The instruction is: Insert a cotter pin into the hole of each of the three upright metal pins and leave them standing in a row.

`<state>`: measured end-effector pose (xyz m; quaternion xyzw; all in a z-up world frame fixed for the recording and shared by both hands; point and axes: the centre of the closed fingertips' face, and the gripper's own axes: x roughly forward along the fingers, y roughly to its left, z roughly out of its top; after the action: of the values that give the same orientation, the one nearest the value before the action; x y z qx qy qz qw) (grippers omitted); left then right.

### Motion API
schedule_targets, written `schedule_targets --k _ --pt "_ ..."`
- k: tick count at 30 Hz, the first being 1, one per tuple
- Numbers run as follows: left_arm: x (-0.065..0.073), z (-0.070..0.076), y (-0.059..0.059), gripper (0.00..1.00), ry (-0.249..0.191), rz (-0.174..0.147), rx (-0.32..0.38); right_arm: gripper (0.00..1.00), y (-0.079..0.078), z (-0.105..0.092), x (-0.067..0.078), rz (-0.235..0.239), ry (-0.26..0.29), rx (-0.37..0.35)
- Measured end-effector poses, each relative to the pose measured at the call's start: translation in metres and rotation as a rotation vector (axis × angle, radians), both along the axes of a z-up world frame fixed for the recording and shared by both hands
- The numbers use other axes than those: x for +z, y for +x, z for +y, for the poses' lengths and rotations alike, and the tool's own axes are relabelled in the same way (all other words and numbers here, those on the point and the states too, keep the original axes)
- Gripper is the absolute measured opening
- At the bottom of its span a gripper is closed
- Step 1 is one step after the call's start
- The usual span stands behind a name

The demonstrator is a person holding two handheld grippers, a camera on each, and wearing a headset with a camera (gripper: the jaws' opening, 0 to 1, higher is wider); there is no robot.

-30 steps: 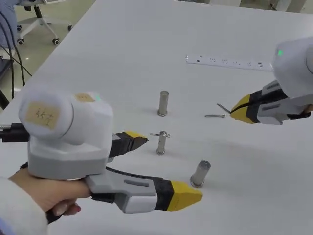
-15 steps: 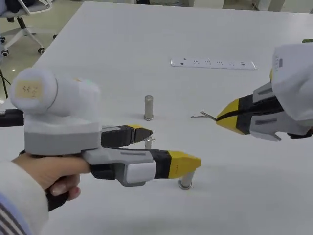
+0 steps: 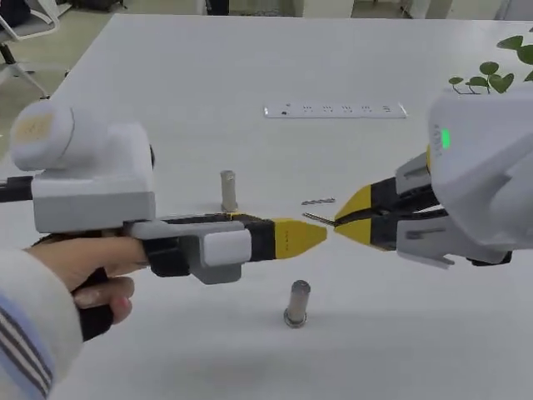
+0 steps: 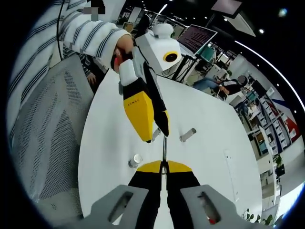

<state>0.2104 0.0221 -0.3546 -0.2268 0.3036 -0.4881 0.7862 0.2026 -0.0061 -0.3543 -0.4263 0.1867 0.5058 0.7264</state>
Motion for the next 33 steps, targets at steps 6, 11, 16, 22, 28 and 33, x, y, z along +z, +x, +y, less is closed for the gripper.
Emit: schedule_targets --k 6,11,16,22,28,33 --pt "0.003 -0.01 -0.004 0.41 -0.043 0.051 -0.037 0.0 -0.005 0.002 -0.003 -0.019 -0.015 0.012" --pt "0.0 -0.014 -0.007 0.31 -0.047 0.09 -0.058 0.0 -0.009 0.003 -0.002 -0.024 -0.023 0.018" --pt "-0.001 -0.015 -0.01 0.19 -0.051 0.105 -0.076 0.0 -0.014 0.005 -0.002 -0.02 -0.021 0.024" --pt "0.0 -0.018 -0.015 0.12 -0.063 0.125 -0.103 0.0 -0.015 0.005 -0.002 -0.021 -0.018 0.019" --pt "0.001 -0.021 -0.018 0.02 -0.074 0.14 -0.115 0.0 -0.016 0.005 -0.003 -0.012 -0.007 0.011" --pt "0.001 -0.024 -0.019 0.0 -0.077 0.14 -0.121 0.0 -0.016 0.005 -0.005 0.001 0.007 0.008"
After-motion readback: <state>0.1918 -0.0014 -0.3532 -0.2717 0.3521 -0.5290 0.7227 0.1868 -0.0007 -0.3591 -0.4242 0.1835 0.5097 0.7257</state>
